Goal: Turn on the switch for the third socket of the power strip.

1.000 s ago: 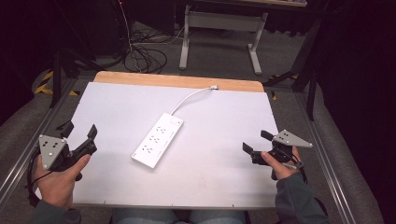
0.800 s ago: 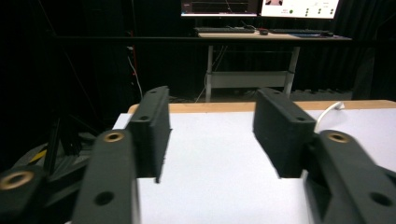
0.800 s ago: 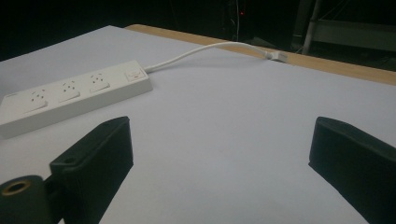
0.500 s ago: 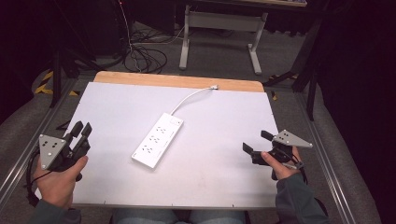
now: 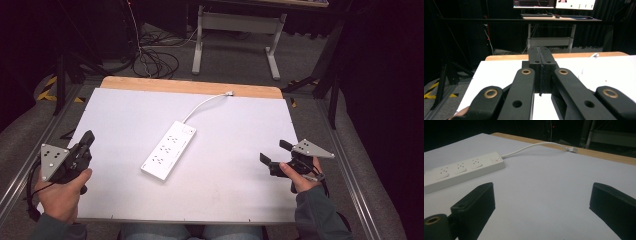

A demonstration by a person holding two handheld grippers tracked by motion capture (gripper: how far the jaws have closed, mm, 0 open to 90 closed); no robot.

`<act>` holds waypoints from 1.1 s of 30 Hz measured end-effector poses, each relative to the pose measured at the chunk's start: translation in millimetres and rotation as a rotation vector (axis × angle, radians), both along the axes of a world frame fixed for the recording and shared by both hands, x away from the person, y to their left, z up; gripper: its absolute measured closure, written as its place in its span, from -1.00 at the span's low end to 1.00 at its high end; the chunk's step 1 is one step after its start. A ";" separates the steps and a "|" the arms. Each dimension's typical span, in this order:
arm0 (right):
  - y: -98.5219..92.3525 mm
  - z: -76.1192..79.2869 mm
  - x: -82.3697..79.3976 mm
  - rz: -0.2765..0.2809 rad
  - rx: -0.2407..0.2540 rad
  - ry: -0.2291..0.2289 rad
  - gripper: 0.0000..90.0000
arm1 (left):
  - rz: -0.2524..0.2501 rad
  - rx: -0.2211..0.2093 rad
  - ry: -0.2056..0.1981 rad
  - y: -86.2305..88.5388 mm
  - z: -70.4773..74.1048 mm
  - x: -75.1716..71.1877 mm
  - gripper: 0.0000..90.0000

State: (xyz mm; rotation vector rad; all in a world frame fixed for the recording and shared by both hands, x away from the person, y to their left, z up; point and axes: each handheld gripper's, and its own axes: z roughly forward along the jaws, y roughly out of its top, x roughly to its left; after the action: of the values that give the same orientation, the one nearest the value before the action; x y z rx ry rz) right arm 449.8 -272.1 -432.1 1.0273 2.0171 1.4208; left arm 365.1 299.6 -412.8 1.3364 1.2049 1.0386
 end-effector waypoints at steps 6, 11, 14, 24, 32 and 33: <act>-0.6 0.0 -0.3 0.000 -0.001 0.000 -0.85 | -0.015 0.007 -0.002 -1.5 0.6 0.6 1.00; -0.7 0.1 -0.1 -0.001 0.000 0.000 -0.85 | -0.019 0.010 0.001 -1.7 0.4 0.9 1.00; -0.6 0.2 -0.1 0.000 0.001 -0.001 -0.85 | -0.021 0.008 0.002 -1.7 0.3 1.1 1.00; -0.5 0.1 -0.1 0.000 -0.001 0.000 -0.85 | -0.037 0.024 0.015 -4.1 0.0 2.7 1.00; -0.7 0.1 -0.5 0.000 -0.002 -0.001 -0.85 | -0.078 0.053 0.032 -12.1 -0.5 11.0 1.00; -0.9 0.1 -0.5 0.000 -0.002 -0.001 -0.85 | -0.078 0.053 0.032 -12.1 -0.5 11.0 1.00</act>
State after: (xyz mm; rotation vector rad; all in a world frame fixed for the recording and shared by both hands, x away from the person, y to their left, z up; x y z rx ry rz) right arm 449.3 -273.0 -432.0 1.0262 2.0174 1.4187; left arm 376.1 287.5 -413.4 1.4347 1.1472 1.0028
